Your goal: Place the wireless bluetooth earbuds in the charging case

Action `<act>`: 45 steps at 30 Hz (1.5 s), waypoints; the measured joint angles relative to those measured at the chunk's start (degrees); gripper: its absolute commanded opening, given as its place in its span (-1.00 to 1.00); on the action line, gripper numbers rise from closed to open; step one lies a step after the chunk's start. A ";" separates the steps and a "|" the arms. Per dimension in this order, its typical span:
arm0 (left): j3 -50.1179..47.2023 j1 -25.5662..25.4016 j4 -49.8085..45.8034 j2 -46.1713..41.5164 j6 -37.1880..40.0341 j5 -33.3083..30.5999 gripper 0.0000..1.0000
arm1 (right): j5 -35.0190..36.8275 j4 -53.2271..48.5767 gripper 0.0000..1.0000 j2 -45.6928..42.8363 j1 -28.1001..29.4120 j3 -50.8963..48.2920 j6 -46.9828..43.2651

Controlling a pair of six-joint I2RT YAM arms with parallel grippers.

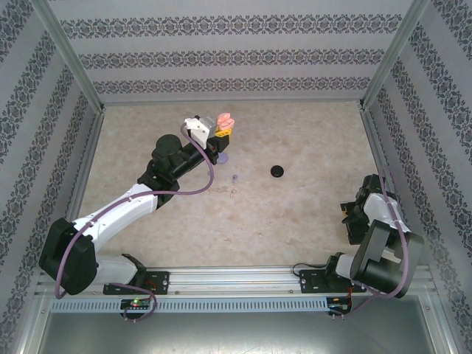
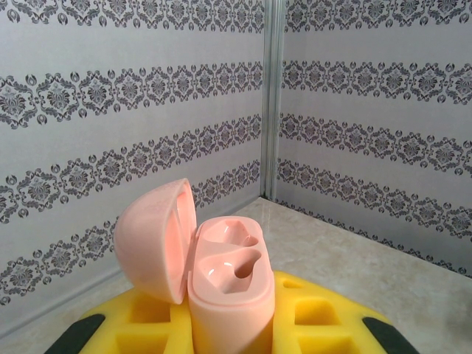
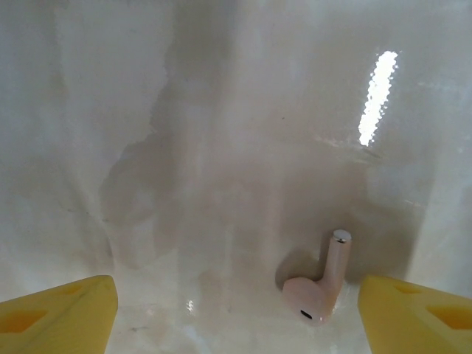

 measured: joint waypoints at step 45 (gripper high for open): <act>-2.49 -0.04 -0.20 -4.72 1.57 -2.43 -1.00 | 4.24 1.97 0.28 19.34 38.93 20.11 6.88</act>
